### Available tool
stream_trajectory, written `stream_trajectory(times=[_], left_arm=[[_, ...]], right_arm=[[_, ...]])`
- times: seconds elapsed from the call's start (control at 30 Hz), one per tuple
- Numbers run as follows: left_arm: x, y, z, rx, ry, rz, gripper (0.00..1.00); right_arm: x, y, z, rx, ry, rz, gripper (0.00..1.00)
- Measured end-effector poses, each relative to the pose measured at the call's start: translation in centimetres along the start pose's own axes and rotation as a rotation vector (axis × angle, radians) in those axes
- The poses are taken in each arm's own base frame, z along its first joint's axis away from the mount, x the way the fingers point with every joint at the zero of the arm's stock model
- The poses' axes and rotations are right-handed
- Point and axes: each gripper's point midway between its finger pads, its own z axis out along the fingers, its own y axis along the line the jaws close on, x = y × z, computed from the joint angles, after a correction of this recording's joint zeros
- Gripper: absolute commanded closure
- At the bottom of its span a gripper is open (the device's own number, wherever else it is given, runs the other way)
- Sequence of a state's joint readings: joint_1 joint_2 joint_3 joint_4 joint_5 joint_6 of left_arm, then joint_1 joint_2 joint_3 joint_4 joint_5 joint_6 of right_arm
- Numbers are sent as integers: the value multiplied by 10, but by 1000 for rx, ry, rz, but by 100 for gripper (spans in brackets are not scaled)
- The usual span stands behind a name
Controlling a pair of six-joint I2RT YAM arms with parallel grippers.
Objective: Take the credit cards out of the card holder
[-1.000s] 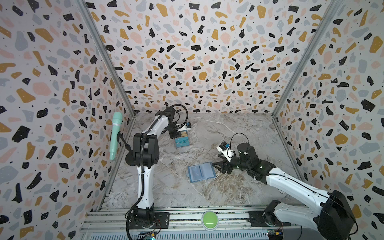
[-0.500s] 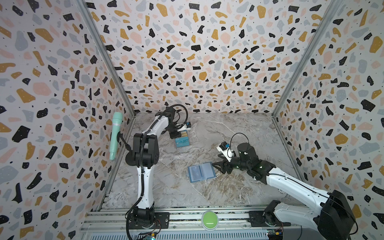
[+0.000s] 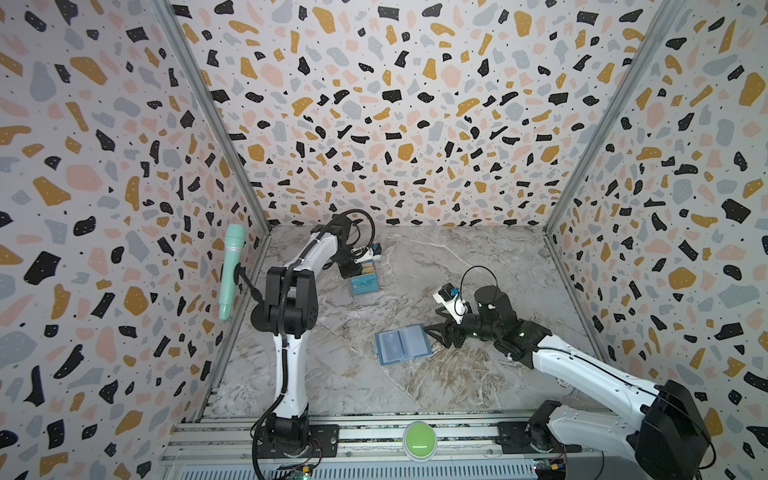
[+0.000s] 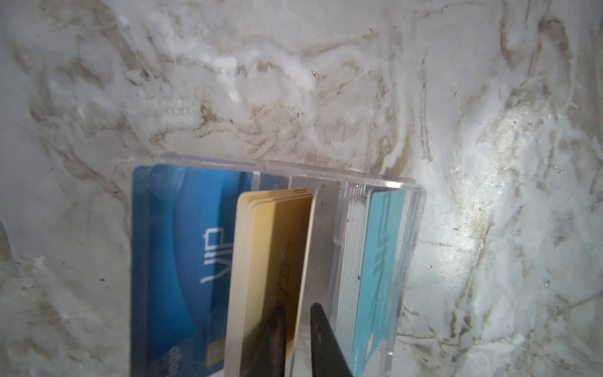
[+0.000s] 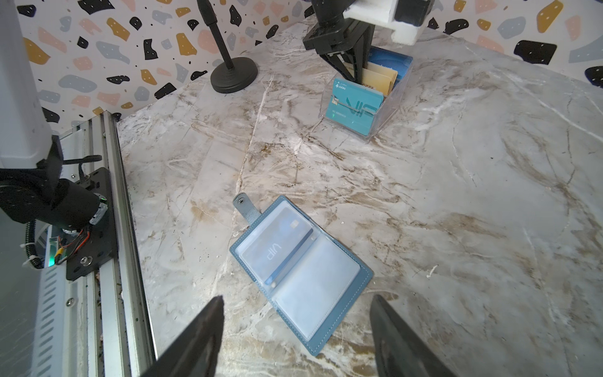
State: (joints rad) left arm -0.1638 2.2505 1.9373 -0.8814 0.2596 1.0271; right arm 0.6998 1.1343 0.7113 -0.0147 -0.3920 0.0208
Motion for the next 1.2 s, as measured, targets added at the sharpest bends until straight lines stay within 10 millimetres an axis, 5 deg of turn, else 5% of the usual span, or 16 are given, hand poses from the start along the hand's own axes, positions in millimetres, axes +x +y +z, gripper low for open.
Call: stream_trajectory(times=[0.47,0.67,0.77,1.07,1.2], left_arm=[[-21,25,-41,-152,-59,-43,68],[-23,37,-61,-256,-83,-149,38],[-20,39,-76,-316,-85,-226,32],[-39,54,-140,-438,-195,-450,28],[-36,33,-160,-461,-291,-561,27]], right_arm=[[0,1,0,-1,0,-1,29],[0,-1,0,7,0,0,29],[0,-3,1,20,1,1,29],[20,-11,23,103,86,30,29],[23,-6,36,141,129,16,29]])
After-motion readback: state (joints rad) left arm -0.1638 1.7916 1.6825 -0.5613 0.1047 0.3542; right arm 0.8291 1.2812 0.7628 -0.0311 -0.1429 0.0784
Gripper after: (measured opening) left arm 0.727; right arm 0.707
